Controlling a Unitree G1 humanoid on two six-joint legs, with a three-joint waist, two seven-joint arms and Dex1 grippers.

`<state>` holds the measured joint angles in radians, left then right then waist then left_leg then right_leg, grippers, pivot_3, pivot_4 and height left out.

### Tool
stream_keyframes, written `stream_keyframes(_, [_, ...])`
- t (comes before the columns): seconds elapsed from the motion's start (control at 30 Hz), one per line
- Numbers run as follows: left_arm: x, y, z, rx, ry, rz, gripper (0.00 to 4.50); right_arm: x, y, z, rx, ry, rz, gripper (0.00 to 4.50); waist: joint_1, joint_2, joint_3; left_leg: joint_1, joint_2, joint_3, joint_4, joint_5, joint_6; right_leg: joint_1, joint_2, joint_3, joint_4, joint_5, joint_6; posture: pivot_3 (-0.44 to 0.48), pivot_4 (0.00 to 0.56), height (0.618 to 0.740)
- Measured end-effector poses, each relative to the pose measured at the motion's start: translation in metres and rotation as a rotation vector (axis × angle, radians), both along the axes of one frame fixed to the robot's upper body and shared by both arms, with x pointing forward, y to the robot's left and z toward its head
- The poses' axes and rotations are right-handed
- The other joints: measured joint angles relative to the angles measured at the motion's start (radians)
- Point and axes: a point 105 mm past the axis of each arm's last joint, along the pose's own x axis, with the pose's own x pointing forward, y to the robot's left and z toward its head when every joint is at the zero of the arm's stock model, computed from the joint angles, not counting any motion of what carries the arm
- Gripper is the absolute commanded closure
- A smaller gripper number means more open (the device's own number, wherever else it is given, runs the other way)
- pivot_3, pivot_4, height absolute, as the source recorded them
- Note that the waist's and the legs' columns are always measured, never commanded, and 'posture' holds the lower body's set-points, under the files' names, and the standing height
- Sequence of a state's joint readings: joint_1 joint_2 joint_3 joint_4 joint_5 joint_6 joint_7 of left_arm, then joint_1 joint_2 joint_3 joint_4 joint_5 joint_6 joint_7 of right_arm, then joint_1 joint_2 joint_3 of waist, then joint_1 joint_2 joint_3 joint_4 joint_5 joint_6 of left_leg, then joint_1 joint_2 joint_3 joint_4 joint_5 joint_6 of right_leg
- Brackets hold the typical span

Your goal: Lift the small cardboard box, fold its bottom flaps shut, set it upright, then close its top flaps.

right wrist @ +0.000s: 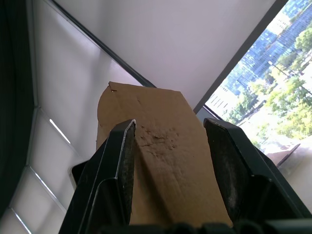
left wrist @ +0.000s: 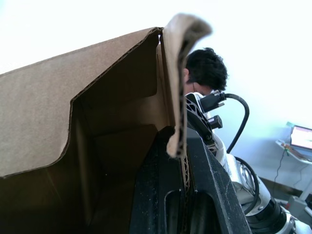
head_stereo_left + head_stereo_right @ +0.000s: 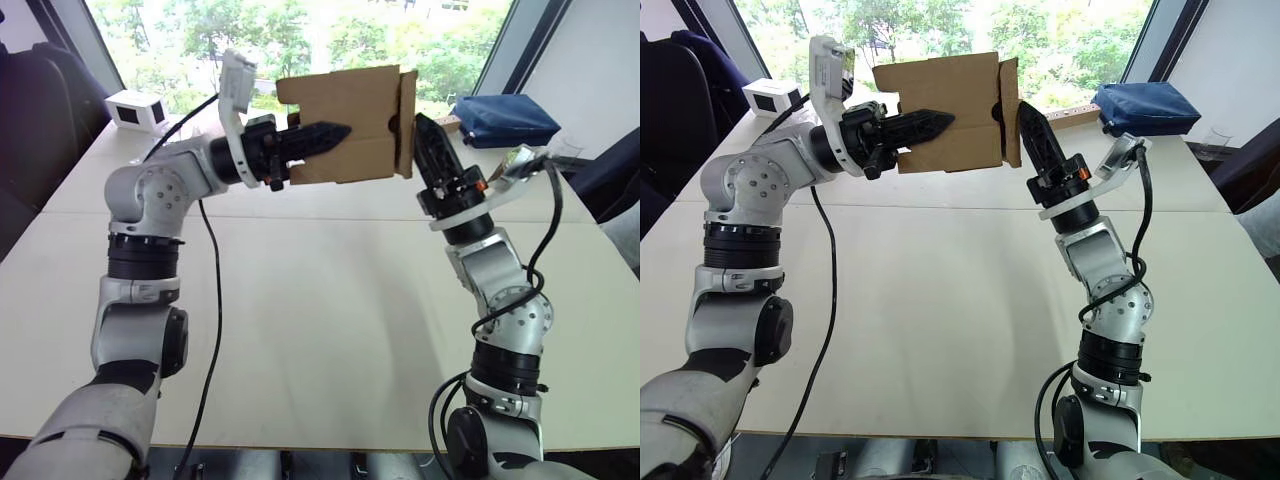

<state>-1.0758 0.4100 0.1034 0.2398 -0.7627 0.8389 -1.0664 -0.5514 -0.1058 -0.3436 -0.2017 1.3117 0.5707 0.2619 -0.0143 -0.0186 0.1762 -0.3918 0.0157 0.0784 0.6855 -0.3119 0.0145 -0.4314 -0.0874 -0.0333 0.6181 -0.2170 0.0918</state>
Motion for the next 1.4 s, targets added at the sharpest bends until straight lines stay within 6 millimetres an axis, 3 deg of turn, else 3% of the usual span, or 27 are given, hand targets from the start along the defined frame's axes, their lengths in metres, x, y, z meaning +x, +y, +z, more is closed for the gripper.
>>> stream_keyframes(0.8, [0.003,0.001,-0.001,0.000,0.015,0.004,4.50,-0.003,0.005,0.004,0.000,-0.003,-0.001,2.18,0.000,0.000,0.000,0.000,0.000,0.000,0.000,0.000,0.000,0.000,0.000,0.000,0.000,0.000,0.000,0.000,0.150,0.740])
stream_keyframes(1.4, [0.003,0.000,-0.001,-0.003,0.014,0.002,4.50,0.001,0.024,0.003,-0.017,0.003,-0.004,2.18,0.000,0.000,0.000,0.000,0.000,0.000,0.000,0.000,0.000,0.000,0.000,0.000,0.000,0.000,0.000,0.000,0.150,0.740])
